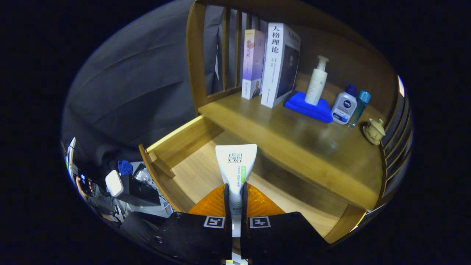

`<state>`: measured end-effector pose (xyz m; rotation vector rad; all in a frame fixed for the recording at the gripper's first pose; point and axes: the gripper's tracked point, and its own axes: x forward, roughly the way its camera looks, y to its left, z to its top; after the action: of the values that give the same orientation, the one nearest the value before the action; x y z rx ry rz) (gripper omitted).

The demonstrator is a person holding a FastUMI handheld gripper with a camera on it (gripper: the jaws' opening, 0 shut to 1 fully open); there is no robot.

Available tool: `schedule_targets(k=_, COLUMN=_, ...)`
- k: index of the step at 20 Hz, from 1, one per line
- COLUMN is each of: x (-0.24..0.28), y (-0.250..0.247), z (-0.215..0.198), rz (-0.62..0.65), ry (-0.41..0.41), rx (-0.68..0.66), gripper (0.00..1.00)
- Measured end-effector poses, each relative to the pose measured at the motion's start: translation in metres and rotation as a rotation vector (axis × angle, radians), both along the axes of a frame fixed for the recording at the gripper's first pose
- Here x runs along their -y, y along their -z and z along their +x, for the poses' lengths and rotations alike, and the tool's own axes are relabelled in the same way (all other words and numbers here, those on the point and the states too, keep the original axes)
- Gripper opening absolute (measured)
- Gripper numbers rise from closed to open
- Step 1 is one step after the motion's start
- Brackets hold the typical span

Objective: Pull open the drawer, take out the items inside it, and place them on the countertop above the cabinet.

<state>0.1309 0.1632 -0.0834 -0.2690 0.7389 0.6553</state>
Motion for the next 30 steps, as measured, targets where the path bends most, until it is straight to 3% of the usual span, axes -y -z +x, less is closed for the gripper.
schedule_targets(k=6, x=0.013, y=-0.029, z=0.046, rz=0.126, ry=0.160, rx=-0.005, gripper=0.11)
schedule_targets(k=15, x=0.045, y=-0.025, z=0.125, rz=0.271, ry=0.487, rx=-0.068, gripper=0.10)
schedule_targets(k=23, x=0.051, y=-0.024, z=0.157, rz=0.324, ry=0.640, rx=-0.051, gripper=0.12)
schedule_targets(k=28, x=0.054, y=-0.020, z=0.162, rz=0.287, ry=0.647, rx=-0.005, gripper=0.28)
schedule_targets(k=30, x=0.051, y=-0.036, z=0.157, rz=0.310, ry=0.634, rx=0.041, gripper=0.51)
